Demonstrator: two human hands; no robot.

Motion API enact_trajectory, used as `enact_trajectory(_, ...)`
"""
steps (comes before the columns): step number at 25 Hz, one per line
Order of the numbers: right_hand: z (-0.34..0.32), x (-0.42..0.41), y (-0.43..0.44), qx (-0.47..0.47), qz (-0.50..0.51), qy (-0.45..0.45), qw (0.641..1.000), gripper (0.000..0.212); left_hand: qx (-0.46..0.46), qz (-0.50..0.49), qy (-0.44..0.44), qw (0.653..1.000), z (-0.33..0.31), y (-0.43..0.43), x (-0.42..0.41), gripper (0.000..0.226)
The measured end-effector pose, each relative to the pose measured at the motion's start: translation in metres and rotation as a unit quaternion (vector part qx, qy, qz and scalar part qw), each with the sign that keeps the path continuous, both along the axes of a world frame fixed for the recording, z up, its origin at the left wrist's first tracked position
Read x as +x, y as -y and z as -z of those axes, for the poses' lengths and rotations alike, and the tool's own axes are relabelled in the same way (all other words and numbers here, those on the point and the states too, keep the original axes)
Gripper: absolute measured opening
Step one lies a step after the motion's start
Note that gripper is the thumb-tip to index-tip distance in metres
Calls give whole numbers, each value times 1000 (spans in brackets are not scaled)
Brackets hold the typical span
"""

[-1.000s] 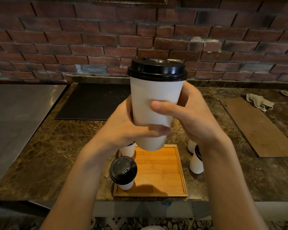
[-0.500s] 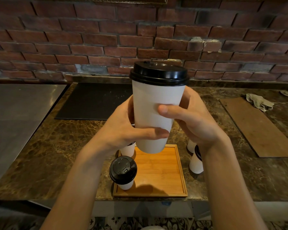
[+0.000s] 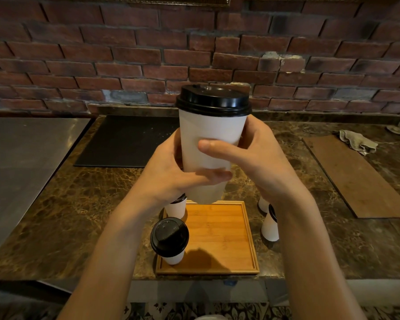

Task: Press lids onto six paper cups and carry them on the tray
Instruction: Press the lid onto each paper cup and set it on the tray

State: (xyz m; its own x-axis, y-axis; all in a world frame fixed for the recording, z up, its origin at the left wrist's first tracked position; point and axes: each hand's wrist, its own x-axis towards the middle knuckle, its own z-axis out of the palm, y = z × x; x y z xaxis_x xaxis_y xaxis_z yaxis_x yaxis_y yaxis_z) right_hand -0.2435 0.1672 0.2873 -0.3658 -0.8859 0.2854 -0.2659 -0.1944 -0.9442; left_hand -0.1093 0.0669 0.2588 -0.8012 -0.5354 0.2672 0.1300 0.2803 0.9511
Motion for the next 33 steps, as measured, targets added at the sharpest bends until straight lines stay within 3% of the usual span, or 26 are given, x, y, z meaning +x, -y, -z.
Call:
enact_trajectory(7, 1, 10, 6, 12, 83, -38, 996, 65, -34, -88, 11, 996, 5, -2, -7, 77)
enact_trajectory(13, 3, 12, 7, 7, 109, -53, 993, 67, -31, -80, 20, 996, 3, -5, -7, 84)
enact_trajectory(18, 1, 4, 4, -15, 62, -14, 998, 65, -29, -55, 23, 998, -2, -4, -4, 86)
enact_trajectory(23, -1, -4, -1, -33, -13, 12, 999, 49, -14, -23, 26, 999, -5, -4, -2, 86)
enact_trajectory(33, 1, -15, -6, -5, -88, 51, 995, 70, 4, 70, 13, 997, -8, -6, 3, 70)
